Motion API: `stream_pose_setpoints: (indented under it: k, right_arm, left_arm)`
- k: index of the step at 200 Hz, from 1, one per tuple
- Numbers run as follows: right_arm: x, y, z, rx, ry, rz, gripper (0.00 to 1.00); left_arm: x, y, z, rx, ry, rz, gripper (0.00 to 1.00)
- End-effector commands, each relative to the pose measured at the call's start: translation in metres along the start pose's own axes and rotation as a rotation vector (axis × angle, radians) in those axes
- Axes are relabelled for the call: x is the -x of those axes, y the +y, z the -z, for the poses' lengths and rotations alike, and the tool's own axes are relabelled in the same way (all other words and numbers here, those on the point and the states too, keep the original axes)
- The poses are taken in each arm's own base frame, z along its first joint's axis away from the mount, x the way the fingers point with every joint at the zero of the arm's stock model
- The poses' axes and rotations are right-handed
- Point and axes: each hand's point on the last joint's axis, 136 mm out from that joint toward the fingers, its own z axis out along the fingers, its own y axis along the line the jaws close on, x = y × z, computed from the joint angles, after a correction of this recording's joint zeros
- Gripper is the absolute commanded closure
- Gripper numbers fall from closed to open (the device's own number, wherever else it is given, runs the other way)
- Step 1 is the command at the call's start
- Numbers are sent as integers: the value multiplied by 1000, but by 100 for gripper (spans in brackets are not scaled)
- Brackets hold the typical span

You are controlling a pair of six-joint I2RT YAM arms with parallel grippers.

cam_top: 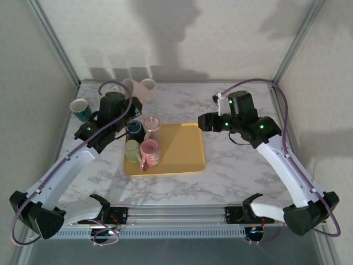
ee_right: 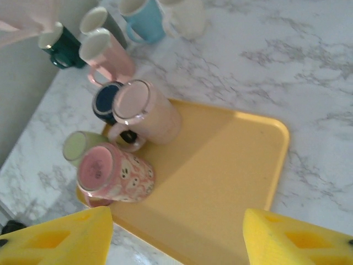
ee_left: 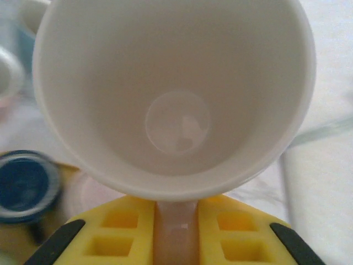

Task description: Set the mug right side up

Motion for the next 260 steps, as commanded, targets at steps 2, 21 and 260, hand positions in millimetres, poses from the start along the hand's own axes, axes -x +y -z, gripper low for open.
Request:
stream_pose_setpoints:
  k: [2, 21, 260]
  right_arm:
    - [-5, -3, -8, -16, 64, 30, 36]
    - [-5, -1, -14, -2, 90, 23, 36]
    - [-23, -3, -53, 50, 188, -10, 36]
  left_arm:
    - [34, 59, 28, 281, -133, -25, 100]
    - [40, 93, 31, 396, -128, -10, 100]
    - [11, 279, -101, 654, 152, -139, 100]
